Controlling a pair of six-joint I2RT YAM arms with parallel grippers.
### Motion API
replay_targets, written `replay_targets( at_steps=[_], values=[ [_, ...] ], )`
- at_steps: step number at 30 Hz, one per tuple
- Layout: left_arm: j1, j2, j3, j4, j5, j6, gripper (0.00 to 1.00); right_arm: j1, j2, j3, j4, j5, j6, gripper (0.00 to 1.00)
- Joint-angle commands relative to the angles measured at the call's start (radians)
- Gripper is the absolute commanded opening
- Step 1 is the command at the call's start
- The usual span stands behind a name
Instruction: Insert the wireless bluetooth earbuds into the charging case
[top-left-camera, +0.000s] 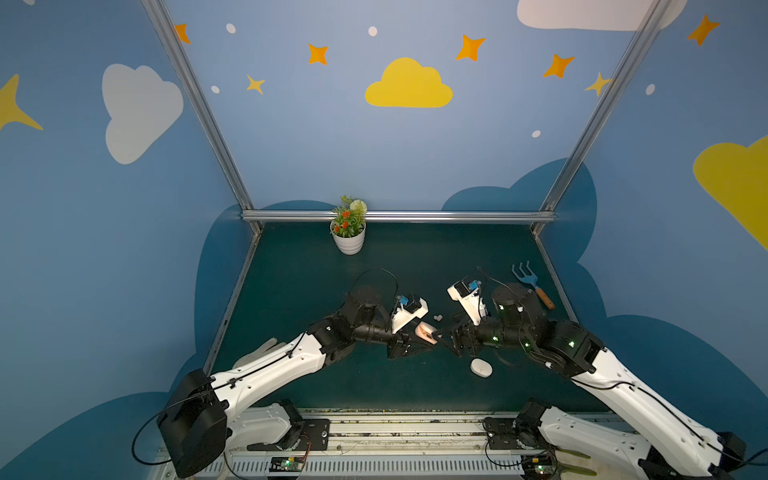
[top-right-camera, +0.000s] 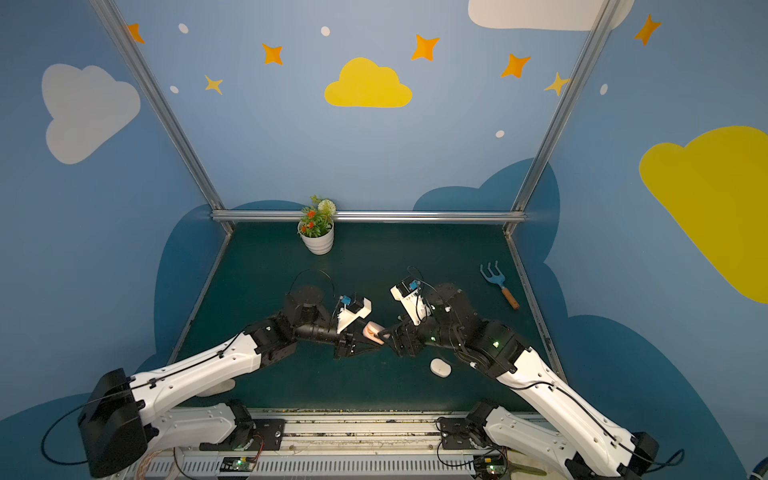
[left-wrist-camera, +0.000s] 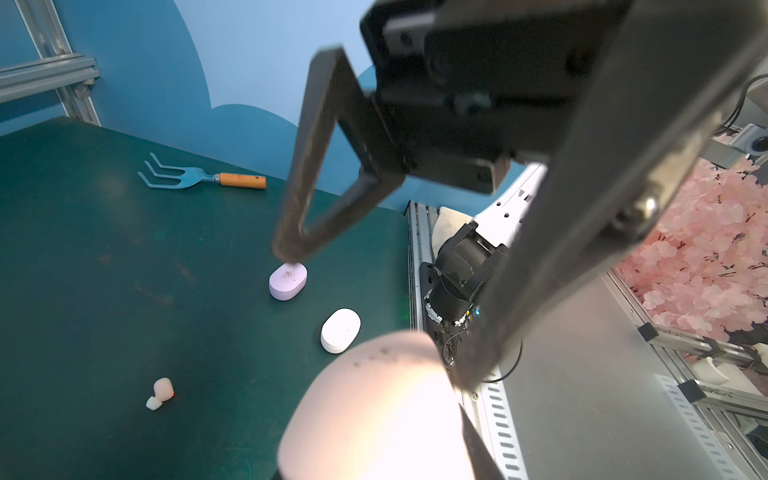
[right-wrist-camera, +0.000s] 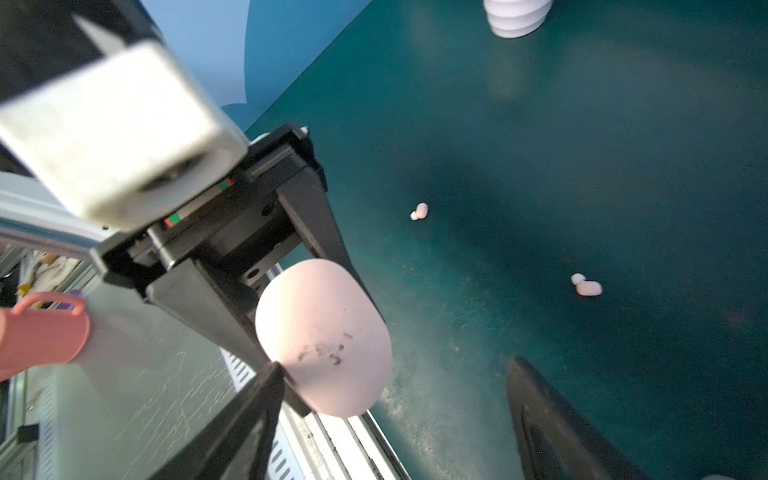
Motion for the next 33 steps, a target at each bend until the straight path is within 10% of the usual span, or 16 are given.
replay_targets(
  at_steps=[1, 33],
  values=[
    [-0.017, -0.012, 0.013, 0.038, 0.074, 0.013, 0.19, -0.026, 0.015, 0.027, -0.034, 0.135, 0.025, 0.81],
    [0.055, -0.154, -0.099, 0.008, -0.147, -0.071, 0.16, -0.195, 0.051, 0.001, -0.124, -0.014, 0.343, 0.97]
  ],
)
